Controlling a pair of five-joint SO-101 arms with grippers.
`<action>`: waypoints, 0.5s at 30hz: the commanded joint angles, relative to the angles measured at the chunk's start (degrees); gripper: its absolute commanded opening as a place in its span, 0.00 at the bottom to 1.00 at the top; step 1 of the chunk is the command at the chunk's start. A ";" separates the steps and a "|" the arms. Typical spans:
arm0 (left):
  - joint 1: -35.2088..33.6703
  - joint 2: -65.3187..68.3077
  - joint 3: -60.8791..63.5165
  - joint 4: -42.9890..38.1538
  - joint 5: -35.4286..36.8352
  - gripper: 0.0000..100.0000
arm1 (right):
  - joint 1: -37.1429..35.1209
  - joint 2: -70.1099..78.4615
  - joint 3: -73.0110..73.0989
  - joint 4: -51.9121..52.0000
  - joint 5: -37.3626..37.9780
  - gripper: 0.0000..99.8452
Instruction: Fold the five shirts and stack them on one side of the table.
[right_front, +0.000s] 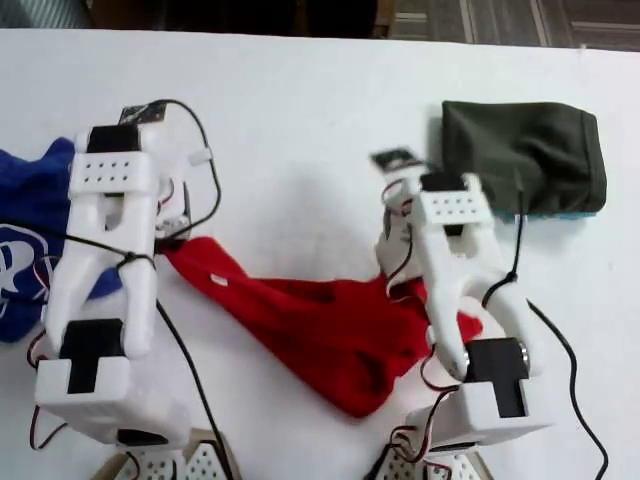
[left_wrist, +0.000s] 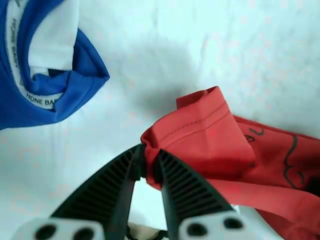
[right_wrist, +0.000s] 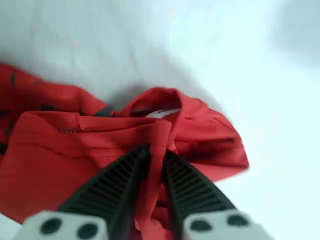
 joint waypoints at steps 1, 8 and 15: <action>-0.26 -3.25 -4.88 -1.58 0.00 0.03 | 2.42 -3.47 -10.90 0.13 -0.35 0.02; -0.18 -3.25 -24.22 -0.18 -0.26 0.03 | 2.68 -3.38 -30.68 1.71 0.00 0.02; 2.64 -3.43 -34.42 8.44 -0.35 0.03 | 2.95 -4.00 -40.70 4.00 -0.26 0.02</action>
